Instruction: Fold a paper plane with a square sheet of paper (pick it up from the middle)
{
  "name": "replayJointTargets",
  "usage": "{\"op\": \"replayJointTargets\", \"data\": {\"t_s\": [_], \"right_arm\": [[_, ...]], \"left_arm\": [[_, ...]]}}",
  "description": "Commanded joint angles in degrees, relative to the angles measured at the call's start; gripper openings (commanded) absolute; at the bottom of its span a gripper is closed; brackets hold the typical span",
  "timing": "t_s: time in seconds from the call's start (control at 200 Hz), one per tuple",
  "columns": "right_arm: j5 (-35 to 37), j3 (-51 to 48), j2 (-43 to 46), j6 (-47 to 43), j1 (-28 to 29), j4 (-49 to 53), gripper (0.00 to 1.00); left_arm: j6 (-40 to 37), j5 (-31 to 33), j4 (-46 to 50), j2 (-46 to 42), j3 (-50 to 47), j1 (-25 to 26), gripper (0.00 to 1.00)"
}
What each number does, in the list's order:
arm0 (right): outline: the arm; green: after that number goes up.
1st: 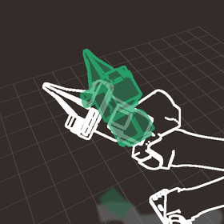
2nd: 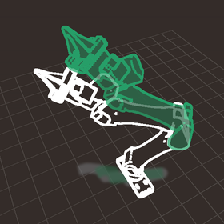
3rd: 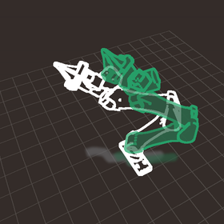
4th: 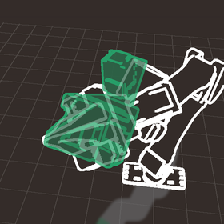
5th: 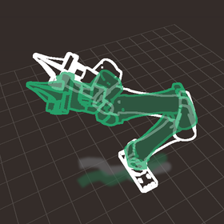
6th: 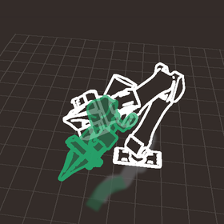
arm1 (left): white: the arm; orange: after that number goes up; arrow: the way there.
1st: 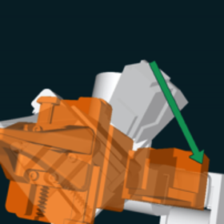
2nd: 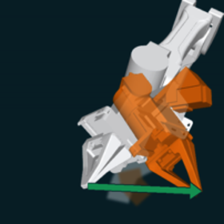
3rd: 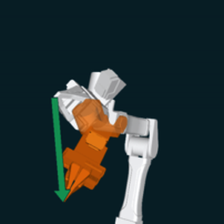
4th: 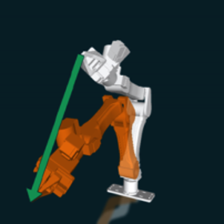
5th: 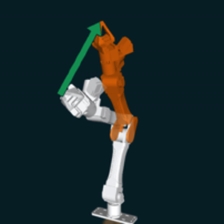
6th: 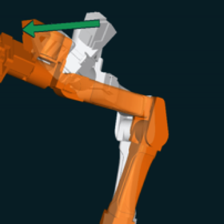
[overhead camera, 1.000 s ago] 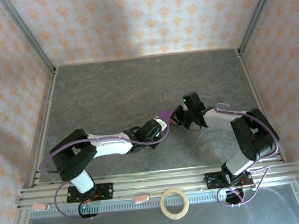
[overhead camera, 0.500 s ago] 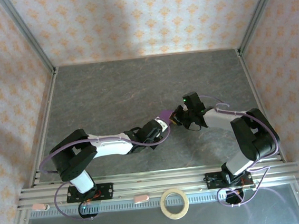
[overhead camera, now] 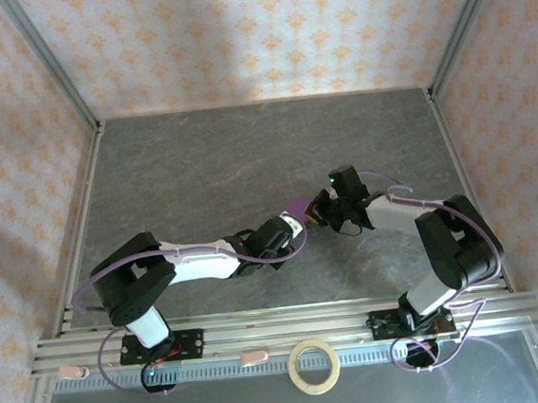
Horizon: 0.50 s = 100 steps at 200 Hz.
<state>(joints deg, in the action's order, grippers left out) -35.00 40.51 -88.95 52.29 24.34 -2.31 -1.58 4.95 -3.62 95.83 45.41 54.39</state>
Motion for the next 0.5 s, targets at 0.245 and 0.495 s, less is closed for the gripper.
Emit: {"op": "replayJointTargets", "data": {"t_s": [0.245,0.495], "right_arm": [[17.2,-1.8,16.5,-3.2,-3.6,8.8,0.4],[20.3,-5.5,23.8,-2.1,-4.2,7.9,0.41]], "left_arm": [[6.1,-16.1,-1.4,-0.8,1.0,-4.9,0.0],[8.6,-28.5,-3.1,1.2,2.1,-9.3,0.0]]}}
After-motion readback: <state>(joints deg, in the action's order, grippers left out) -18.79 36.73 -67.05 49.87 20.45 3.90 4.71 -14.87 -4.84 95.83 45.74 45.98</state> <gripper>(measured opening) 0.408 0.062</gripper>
